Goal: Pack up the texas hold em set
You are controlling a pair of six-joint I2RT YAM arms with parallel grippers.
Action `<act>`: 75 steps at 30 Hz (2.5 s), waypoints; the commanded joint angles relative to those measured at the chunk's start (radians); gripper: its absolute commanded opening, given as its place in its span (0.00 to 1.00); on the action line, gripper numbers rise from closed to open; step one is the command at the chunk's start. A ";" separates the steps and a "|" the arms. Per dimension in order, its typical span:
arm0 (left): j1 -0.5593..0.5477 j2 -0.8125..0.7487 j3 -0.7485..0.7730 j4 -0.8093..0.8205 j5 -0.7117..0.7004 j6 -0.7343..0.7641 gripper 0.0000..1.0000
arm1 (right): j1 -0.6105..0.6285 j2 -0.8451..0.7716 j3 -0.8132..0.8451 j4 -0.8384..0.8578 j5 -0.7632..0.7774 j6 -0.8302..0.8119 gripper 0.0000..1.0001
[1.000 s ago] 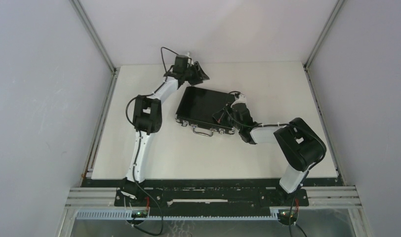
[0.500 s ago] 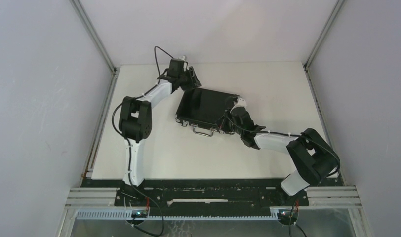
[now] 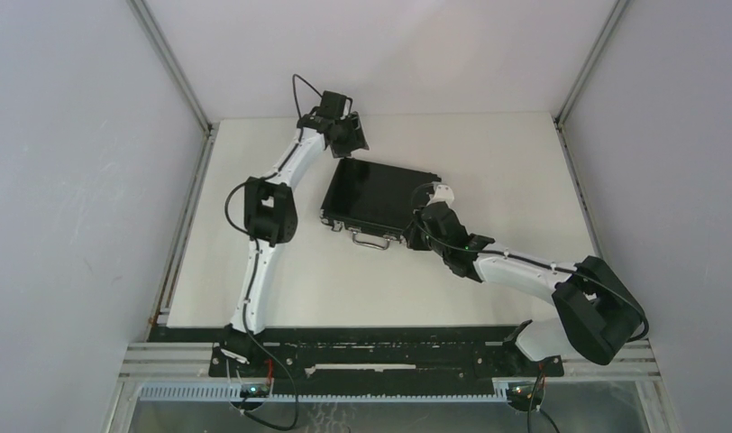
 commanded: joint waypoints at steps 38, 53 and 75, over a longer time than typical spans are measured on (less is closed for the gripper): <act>-0.105 -0.656 -0.846 0.228 -0.295 0.088 1.00 | -0.005 -0.228 -0.059 -0.022 0.065 -0.106 0.07; -0.221 -1.261 -1.589 0.787 -0.048 -0.017 0.26 | 0.027 -0.590 -0.290 -0.177 0.012 -0.043 0.00; -0.288 -0.880 -1.794 1.024 0.179 -0.156 0.00 | -0.144 -0.634 -0.279 -0.036 -0.153 -0.010 0.00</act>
